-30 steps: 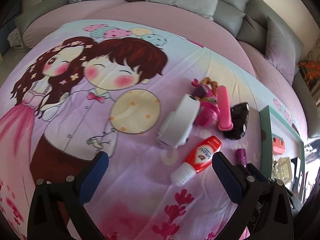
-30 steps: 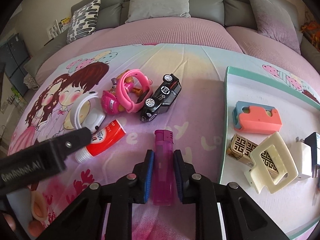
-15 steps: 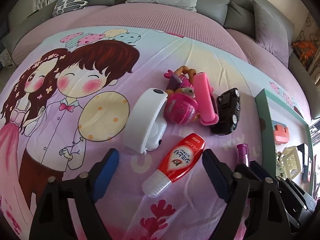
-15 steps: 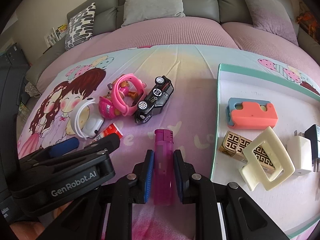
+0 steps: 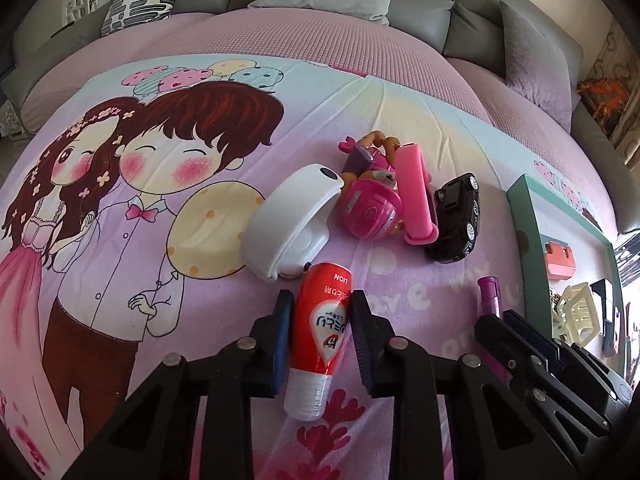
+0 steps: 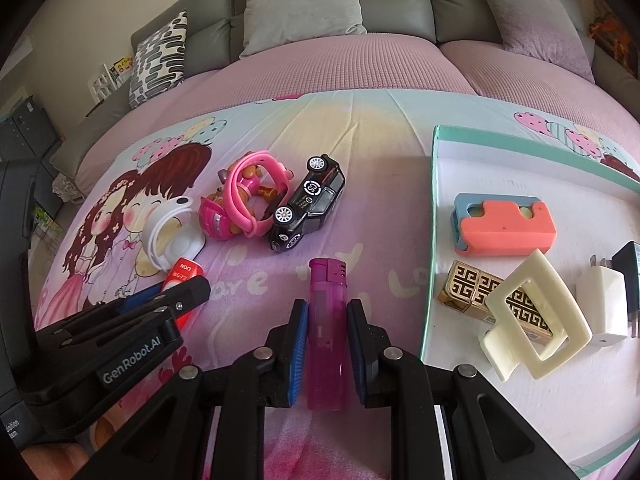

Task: Organize rigid objects
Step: 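Grasp the red tube with the left gripper while the right gripper grasps the pink lighter, then carry the red tube and pink lighter over the tray with both grippers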

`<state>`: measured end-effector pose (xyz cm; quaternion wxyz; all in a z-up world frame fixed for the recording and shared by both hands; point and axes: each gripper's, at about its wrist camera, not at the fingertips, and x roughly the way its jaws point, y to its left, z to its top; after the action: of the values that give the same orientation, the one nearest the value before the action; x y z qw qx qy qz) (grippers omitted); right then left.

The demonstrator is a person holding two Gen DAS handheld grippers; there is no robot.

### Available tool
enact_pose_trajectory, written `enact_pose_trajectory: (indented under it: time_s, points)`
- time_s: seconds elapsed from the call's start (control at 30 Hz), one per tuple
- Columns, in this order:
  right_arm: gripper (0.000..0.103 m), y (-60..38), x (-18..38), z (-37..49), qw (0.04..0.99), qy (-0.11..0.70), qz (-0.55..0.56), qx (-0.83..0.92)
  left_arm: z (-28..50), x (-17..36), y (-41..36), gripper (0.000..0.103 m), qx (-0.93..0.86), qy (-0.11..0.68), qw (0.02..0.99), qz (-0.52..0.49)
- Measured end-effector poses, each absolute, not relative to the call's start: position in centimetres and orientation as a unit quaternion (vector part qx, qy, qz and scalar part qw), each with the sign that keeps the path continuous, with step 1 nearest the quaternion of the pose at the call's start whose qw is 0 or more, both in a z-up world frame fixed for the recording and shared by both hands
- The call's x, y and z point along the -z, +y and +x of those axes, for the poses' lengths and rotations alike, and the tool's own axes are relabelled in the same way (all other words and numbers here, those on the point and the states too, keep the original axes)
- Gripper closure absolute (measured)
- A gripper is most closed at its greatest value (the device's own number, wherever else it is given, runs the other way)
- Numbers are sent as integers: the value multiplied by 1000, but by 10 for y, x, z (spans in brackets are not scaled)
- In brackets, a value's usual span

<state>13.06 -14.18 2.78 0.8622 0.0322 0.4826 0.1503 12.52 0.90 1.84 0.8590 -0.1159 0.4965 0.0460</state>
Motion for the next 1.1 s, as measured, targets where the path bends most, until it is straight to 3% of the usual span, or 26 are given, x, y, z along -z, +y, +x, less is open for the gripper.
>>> enact_pose_trajectory:
  time_s: [0.53, 1.1]
  points:
    - [82, -150, -47, 128, 875, 454, 55, -159, 114, -56, 5, 82, -32, 455, 883, -111]
    - [82, -155, -52, 126, 877, 448, 64, -160, 111, -73, -3, 82, -28, 437, 894, -96]
